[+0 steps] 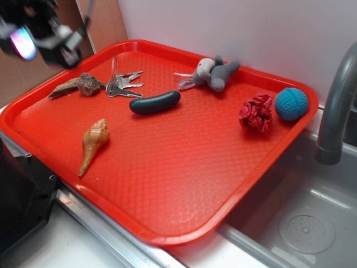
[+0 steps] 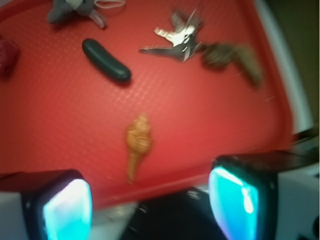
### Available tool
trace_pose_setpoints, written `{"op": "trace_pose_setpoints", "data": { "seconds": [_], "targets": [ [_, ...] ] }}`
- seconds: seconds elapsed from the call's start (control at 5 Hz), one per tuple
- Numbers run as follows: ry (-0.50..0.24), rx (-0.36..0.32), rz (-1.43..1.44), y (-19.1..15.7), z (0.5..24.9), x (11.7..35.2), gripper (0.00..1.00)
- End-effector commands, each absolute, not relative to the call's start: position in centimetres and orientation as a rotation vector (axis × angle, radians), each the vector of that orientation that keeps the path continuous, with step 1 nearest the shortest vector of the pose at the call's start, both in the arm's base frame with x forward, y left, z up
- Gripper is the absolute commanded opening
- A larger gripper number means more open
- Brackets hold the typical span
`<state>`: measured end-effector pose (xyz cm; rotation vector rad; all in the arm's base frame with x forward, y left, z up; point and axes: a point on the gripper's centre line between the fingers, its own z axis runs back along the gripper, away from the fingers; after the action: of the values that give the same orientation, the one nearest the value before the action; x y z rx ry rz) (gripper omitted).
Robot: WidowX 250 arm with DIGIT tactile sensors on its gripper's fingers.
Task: Grab the shell.
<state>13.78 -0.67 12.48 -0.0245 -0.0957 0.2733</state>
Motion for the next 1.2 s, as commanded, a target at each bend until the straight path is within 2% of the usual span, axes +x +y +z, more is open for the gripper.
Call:
{"op": "trace_pose_setpoints", "data": {
  "seconds": [0.0,0.2,0.4,1.0],
  "targets": [
    [-0.041,-0.024,0.276,-0.2,4.5,13.8,1.00],
    [-0.019,-0.055,0.226,-1.2,2.8,12.0,1.00],
    [0.005,-0.058,0.193,-2.1,1.8,10.2,1.00],
    [0.002,-0.059,0.215,-2.5,1.6,10.1,1.00]
  ]
}}
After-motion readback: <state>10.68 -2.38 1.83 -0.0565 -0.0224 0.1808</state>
